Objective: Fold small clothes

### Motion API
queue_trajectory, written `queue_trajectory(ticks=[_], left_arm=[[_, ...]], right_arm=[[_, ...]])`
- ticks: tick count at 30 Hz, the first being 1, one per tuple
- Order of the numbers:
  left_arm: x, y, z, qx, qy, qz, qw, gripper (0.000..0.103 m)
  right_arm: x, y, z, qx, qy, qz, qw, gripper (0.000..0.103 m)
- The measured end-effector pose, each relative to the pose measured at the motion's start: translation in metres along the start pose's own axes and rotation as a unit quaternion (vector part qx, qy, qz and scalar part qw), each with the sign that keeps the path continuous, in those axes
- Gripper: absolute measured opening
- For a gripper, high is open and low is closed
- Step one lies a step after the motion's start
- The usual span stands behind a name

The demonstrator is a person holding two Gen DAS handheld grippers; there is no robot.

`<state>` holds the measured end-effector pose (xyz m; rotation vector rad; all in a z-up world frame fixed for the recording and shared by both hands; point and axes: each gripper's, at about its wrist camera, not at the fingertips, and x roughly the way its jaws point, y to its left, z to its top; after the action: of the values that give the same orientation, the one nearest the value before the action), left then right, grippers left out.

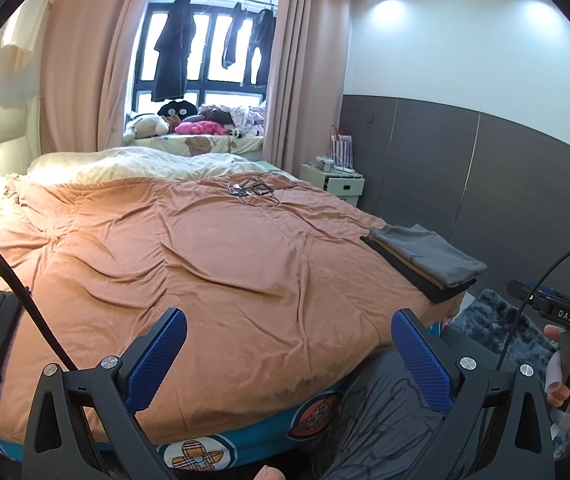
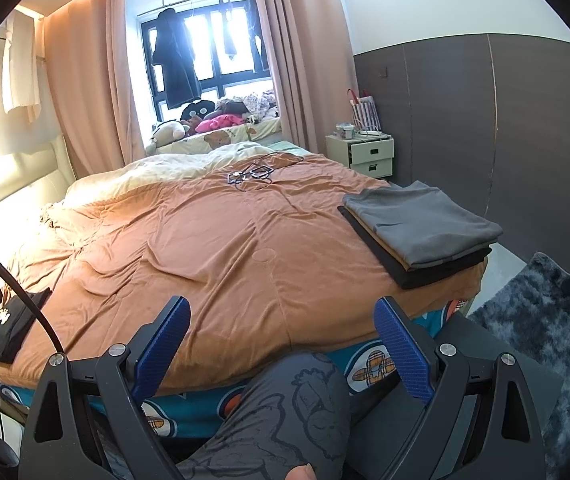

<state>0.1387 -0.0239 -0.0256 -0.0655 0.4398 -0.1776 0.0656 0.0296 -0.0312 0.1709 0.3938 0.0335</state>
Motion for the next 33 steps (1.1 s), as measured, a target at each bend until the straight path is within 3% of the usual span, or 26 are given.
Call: queue_trajectory(ticks=[33], left_arm=[[-0.003, 0.009, -0.005, 0.002, 0.013, 0.007, 0.9999, 0.103]], right_arm=[[0.002, 0.014, -0.003, 0.002, 0.005, 0.005, 1.0, 0.093]])
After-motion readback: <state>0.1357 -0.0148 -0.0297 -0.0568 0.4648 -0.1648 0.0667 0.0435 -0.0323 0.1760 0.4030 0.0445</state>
